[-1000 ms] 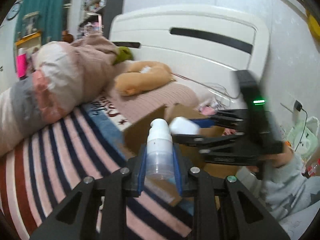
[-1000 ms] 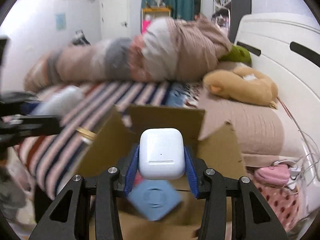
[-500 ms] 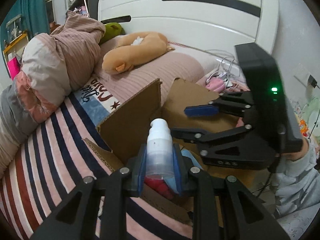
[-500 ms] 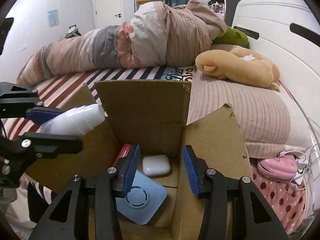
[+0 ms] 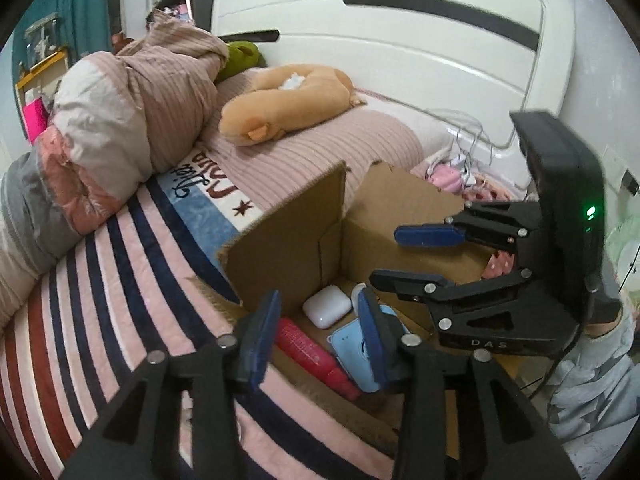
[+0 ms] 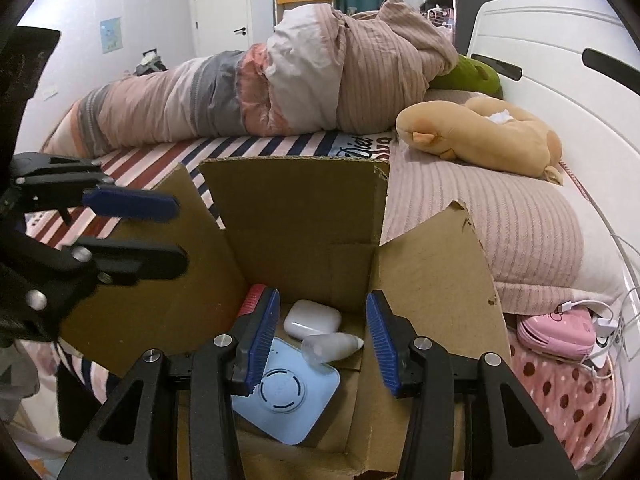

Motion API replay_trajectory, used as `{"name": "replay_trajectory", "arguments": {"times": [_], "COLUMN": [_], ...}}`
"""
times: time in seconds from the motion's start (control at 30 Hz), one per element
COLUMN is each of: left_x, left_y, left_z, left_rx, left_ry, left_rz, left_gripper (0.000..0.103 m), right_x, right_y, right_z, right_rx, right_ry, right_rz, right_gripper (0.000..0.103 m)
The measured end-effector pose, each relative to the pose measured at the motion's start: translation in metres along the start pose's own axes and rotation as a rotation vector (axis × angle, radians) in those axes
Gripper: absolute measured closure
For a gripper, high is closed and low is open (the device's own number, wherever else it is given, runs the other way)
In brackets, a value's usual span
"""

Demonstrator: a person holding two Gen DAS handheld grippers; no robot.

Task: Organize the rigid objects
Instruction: 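Carry the earbud case and clear bottle into the box and release both, then grasp the gold bar with the left gripper while the right approaches the lens case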

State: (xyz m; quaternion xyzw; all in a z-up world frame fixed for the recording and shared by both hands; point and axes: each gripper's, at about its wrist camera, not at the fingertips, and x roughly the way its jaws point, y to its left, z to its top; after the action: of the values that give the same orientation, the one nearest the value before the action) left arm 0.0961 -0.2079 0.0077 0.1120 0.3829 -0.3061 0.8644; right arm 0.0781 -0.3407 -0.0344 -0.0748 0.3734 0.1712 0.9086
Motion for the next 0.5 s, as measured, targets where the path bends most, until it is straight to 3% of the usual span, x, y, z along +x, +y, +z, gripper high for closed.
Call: {"name": "replay_trajectory", "arguments": {"times": [0.23, 0.5], "left_x": [-0.054, -0.113], "left_y": [0.034, 0.103], "left_z": [-0.015, -0.081], "left_rx": [-0.069, -0.166], "left_ry": [-0.093, -0.141], "left_rz": [0.047, 0.200], "left_gripper": [0.057, 0.054], "right_x": [-0.023, -0.062], "right_y": [0.028, 0.114], "right_z": [0.010, 0.030], "right_rx": [-0.014, -0.105], "right_ry": [-0.055, -0.191], "right_rz": [0.022, 0.160], "right_gripper": [0.062, 0.062]}}
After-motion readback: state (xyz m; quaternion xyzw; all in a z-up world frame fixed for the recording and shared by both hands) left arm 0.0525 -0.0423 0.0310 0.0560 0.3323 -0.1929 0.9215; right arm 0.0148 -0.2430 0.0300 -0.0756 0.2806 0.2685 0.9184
